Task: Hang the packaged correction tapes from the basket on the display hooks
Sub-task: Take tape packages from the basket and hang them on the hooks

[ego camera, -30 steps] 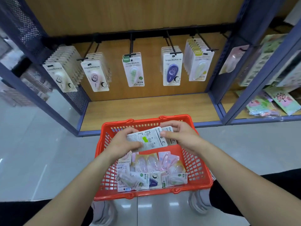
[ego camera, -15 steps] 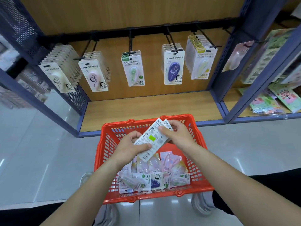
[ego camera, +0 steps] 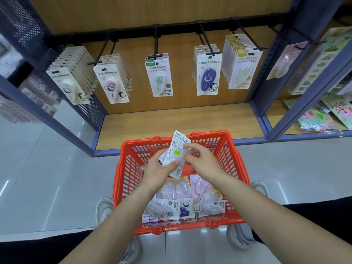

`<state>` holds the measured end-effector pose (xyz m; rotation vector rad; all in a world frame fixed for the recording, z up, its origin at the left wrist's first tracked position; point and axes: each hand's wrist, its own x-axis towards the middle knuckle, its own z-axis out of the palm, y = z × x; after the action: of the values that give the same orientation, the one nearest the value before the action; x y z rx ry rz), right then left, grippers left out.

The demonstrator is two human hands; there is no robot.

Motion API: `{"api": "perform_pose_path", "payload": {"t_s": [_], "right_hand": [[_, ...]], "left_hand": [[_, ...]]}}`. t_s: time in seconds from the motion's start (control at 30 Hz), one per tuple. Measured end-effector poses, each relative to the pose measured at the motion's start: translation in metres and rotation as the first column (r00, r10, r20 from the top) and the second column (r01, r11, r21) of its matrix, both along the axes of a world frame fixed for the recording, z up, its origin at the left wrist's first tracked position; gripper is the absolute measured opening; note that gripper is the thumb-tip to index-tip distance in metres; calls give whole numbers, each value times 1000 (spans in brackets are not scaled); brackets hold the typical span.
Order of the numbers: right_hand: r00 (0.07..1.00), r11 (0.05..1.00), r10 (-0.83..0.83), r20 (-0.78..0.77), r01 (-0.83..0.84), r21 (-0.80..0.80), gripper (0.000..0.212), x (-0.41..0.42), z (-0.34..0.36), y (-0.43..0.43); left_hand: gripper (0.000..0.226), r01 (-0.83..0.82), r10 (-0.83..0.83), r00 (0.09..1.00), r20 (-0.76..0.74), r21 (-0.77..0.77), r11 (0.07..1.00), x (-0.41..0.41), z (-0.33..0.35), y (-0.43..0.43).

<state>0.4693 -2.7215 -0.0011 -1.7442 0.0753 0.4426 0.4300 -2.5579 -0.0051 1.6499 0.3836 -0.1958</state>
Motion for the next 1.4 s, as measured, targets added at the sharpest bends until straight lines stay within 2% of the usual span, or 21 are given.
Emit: {"api": "perform_pose_path", "payload": {"t_s": [0.1, 0.2, 0.3, 0.4, 0.47, 0.53, 0.63, 0.7, 0.77, 0.83, 0.9, 0.97, 1.07, 1.2, 1.27, 1.37, 1.4], "right_hand": [[995, 996, -16, -101, 24, 85, 31, 0, 0, 1], [989, 988, -58, -134, 76, 134, 25, 2, -4, -2], [993, 994, -48, -110, 58, 89, 34, 3, -10, -8], [989, 990, -68, -135, 84, 110, 37, 3, -18, -13], [988, 982, -76, -136, 98, 161, 38, 3, -22, -14], [989, 973, -65, -136, 93, 210, 39, 2, -22, -13], [988, 963, -47, -148, 84, 255, 35, -1, -24, -9], [985, 960, -45, -168, 89, 266, 34, -1, -26, -7], [982, 959, -36, -183, 85, 269, 33, 0, -28, -4], [987, 977, -1, -159, 35, 212, 31, 1, -30, -3], [991, 987, 58, -117, -39, 153, 30, 5, -32, -3], [991, 992, 93, -97, -85, 90, 31, 12, -40, -6], [986, 998, 38, -160, -47, -50, 27, 27, -66, -19], [966, 969, -16, -257, -49, -244, 8, 40, -125, -43], [960, 929, -5, -281, -99, -356, 21, 44, -157, -49], [945, 878, 42, -324, -190, -439, 23, 45, -202, -53], [937, 851, 68, -342, -234, -470, 33, 44, -217, -55]], "left_hand": [[58, 47, -47, 999, 19, 34, 998, -3, -1, -6], [55, 123, -123, 992, 40, 9, 992, -7, -2, -9], [44, 168, -167, 985, 33, -20, 986, -9, 3, -10], [22, 76, -77, 996, 40, 44, 996, -7, 5, -7], [16, 2, -5, 999, 39, 70, 998, -5, 1, -2], [22, -43, 42, 999, 22, 63, 997, -3, -3, 0], [43, -79, 82, 996, -30, 68, 995, -2, -6, -2], [58, -66, 68, 994, -81, 36, 997, 0, -12, -1], [62, -26, 22, 993, -116, -28, 999, 1, -15, 0], [51, 17, -27, 993, -117, -79, 997, 2, -19, 1], [33, 29, -37, 993, -112, -69, 997, 5, -24, 2], [27, 35, -40, 991, -130, -38, 999, 10, -33, 5], [37, 67, -56, 977, -203, 48, 997, 14, -56, 23], [47, 100, -60, 950, -306, 119, 988, 12, -91, 53], [47, 74, -28, 941, -336, 126, 989, 11, -110, 62], [45, 48, -1, 919, -395, 110, 993, 12, -136, 70], [44, 54, -6, 913, -407, 106, 993, 13, -144, 70]]}}
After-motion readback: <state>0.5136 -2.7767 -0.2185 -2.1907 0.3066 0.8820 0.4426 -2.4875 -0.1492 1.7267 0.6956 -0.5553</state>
